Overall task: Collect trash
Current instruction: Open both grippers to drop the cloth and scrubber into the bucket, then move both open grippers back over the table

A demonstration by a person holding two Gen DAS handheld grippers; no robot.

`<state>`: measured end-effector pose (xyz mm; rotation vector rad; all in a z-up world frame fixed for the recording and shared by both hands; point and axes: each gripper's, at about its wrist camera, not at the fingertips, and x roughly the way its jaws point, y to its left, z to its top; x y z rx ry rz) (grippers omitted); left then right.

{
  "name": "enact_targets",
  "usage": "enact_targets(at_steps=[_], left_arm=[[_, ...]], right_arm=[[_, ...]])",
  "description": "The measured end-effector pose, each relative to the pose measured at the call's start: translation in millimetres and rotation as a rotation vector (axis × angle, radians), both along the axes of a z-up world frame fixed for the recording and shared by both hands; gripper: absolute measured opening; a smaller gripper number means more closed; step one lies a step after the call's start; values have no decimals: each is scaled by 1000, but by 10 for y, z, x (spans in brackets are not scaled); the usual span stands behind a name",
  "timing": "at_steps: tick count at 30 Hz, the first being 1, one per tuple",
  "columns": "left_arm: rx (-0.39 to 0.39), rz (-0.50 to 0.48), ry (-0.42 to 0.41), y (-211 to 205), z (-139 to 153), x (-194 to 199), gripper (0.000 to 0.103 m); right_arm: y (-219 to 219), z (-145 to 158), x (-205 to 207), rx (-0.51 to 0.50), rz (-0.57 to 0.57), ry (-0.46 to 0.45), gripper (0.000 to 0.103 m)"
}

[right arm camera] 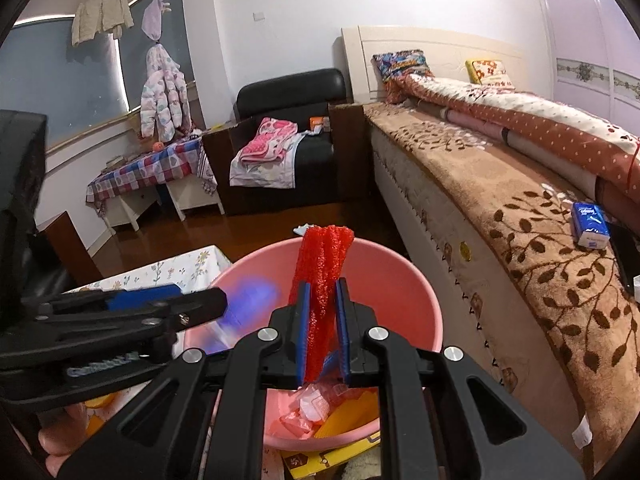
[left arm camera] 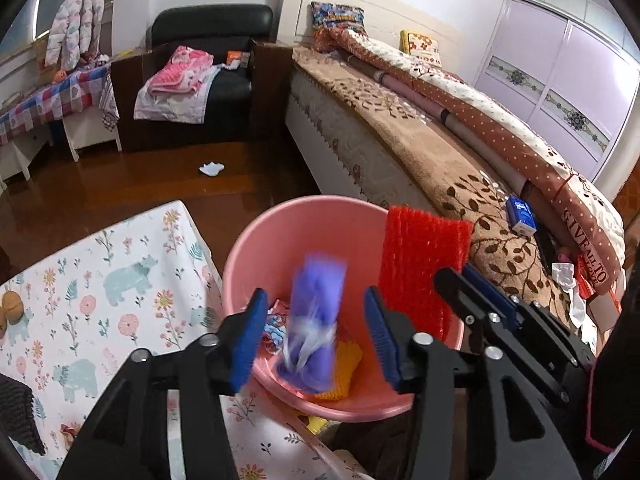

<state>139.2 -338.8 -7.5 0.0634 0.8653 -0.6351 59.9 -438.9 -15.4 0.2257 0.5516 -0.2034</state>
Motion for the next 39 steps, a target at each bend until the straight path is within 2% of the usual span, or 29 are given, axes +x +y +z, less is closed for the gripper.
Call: enact_targets(at_steps=[1, 3, 7, 15, 21, 27, 32, 36, 39], left_arm=[[-4, 1, -7, 16, 22, -5, 51], [-10, 4, -14, 52, 62, -11, 52], [-28, 27, -22, 179, 146, -2, 53], [-20, 90, -99, 607, 355, -47, 53], [-22, 199, -120, 1236, 491, -43, 53], [-19, 352, -115, 2004, 522, -54, 53], [22, 473, -96, 2671, 481, -123, 53], [30, 578, -65, 3140, 366, -185, 53], [21, 659, 23, 3449, 150, -236, 53]], right_arm=[[-1, -2, 6, 1, -3, 5, 20], [-28, -12, 0, 17, -10, 4, 34], [-63, -14, -12, 46, -13, 8, 35], [103, 176, -114, 41, 38, -79, 35], [446, 200, -83, 30, 127, -62, 35], [827, 227, -79, 35, 251, -63, 35], [1062, 239, -108, 67, 315, -68, 35], [1248, 220, -152, 77, 358, -65, 35], [1333, 199, -151, 79, 378, -57, 35]])
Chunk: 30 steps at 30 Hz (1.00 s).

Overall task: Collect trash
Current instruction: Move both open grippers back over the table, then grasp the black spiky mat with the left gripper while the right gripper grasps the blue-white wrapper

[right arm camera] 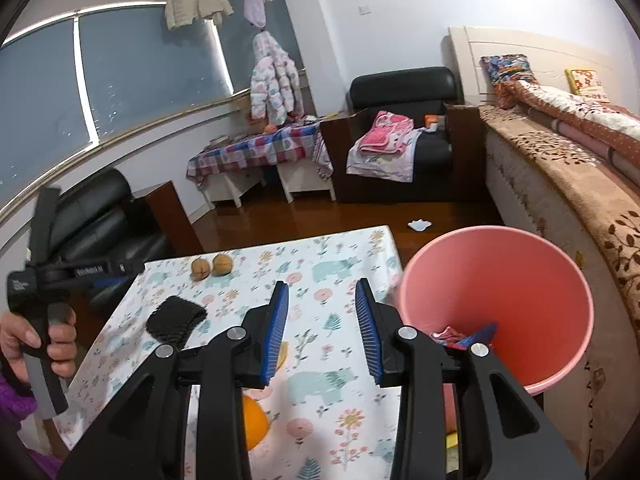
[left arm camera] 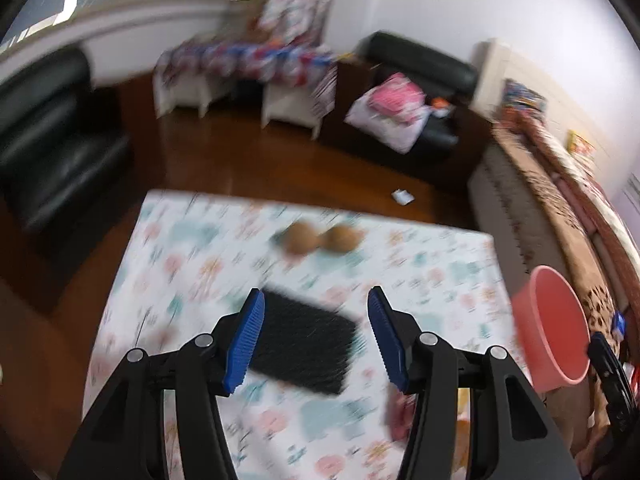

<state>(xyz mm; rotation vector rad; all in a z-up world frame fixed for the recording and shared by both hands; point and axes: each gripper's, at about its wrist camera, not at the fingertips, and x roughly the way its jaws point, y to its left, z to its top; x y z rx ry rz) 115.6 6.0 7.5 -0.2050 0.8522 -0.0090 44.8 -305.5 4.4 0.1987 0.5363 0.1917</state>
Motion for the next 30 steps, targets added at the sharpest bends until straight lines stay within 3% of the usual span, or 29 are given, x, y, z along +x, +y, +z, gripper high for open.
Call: enact_targets(at_steps=[9, 15, 21, 24, 26, 30], left_arm=[[-250, 166, 239, 270, -551, 12, 54], [-295, 248, 332, 226, -742, 151, 57], [-252, 285, 331, 140, -830, 270, 56], [-224, 285, 324, 110, -833, 307, 37], [-207, 275, 311, 117, -831, 324, 17], [-167, 241, 255, 127, -772, 310, 8]], right_arm=[[136, -82, 3, -23, 40, 37, 35], [138, -111, -12, -18, 36, 42, 35], [207, -173, 16, -10, 73, 65, 35], [272, -195, 36, 0, 105, 85, 35], [319, -209, 46, 9, 127, 99, 35], [445, -224, 72, 23, 189, 137, 35]])
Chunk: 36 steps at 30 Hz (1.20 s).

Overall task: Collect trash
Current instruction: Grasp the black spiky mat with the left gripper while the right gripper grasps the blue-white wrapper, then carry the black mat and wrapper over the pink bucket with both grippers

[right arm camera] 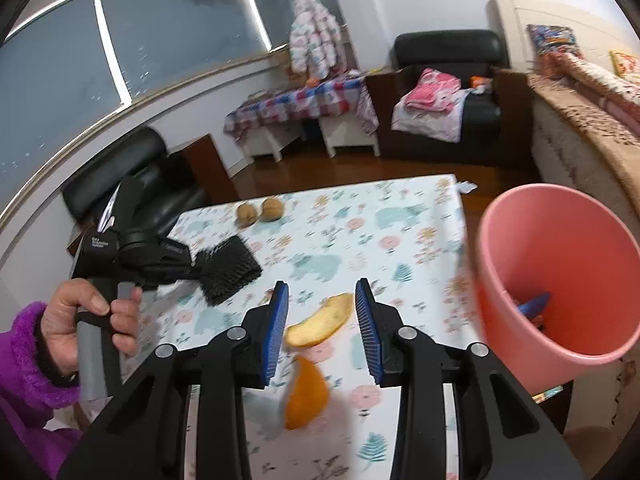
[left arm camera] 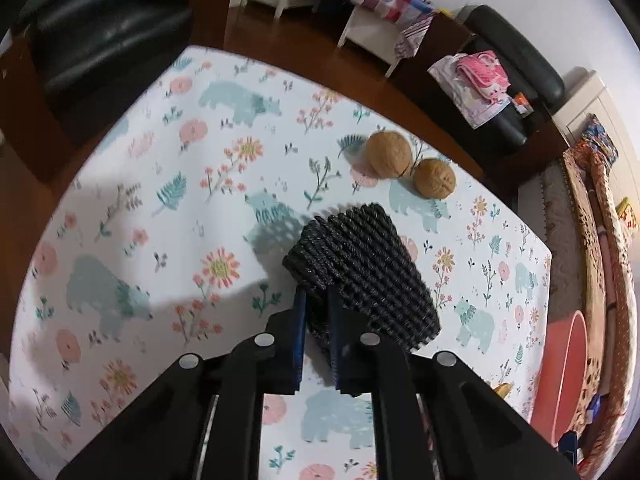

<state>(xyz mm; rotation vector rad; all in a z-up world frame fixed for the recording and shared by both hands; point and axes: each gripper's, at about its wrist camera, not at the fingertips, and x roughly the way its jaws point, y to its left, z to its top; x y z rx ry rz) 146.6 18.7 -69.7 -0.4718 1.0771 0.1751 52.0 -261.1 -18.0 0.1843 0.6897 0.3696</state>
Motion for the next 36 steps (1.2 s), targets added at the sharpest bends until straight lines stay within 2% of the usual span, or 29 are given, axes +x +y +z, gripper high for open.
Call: enact_targets(at_steps=[5, 11, 16, 21, 24, 27, 31, 36], left_arm=[[33, -28, -90, 76, 173, -74, 7], [69, -42, -194, 173, 431, -216, 8], [92, -61, -237, 179, 531, -328, 8], [94, -82, -246, 148, 528, -369, 8], [88, -85, -250, 135, 537, -372, 8], [90, -88, -252, 124, 539, -396, 8], [92, -89, -253, 119, 535, -405, 8], [92, -98, -262, 91, 573, -421, 8]], right_arm=[[223, -18, 43, -17, 80, 35, 35], [525, -126, 240, -28, 175, 138, 35], [724, -251, 381, -23, 202, 230, 35], [889, -380, 430, -102, 225, 279, 35], [955, -442, 451, -130, 224, 285, 35], [997, -483, 439, -148, 235, 287, 11], [986, -461, 392, -132, 248, 263, 8], [888, -243, 298, -93, 232, 163, 7]])
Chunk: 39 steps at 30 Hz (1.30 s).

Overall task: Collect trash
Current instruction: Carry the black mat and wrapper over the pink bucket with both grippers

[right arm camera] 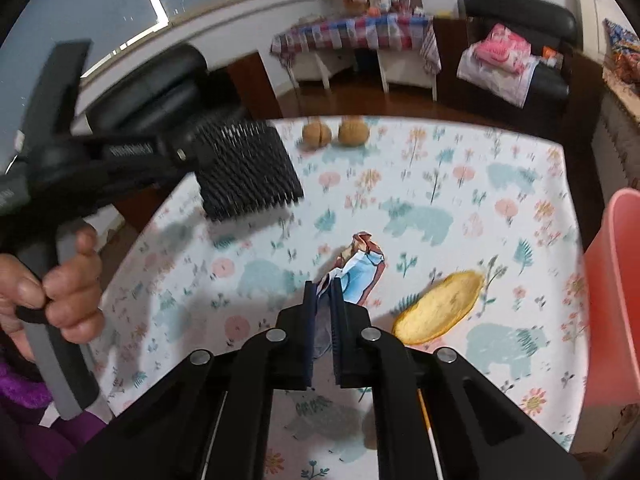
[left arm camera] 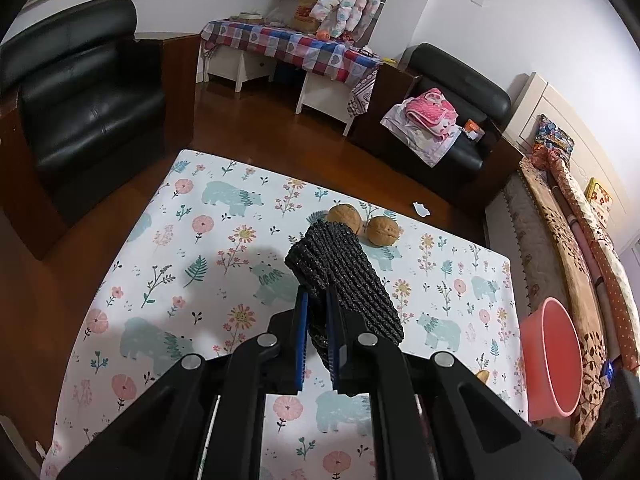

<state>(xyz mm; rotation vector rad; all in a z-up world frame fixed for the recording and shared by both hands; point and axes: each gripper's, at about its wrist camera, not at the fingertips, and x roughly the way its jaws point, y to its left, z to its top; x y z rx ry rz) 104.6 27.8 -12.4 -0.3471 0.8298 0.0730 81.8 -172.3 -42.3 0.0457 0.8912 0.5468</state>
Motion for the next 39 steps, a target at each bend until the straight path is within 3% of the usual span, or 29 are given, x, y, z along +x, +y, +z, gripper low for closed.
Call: enact_targets(at_steps=[10, 21, 39], left_arm=[[13, -60, -39, -192, 163, -38, 8], [31, -134, -74, -512, 330, -21, 8], [68, -353, -135, -1507, 594, 75, 8]], right_arm=[[-348, 324, -74, 70, -96, -99, 7], [-810, 482, -93, 117, -230, -145, 7], [-1598, 529, -158, 131, -436, -192, 7]])
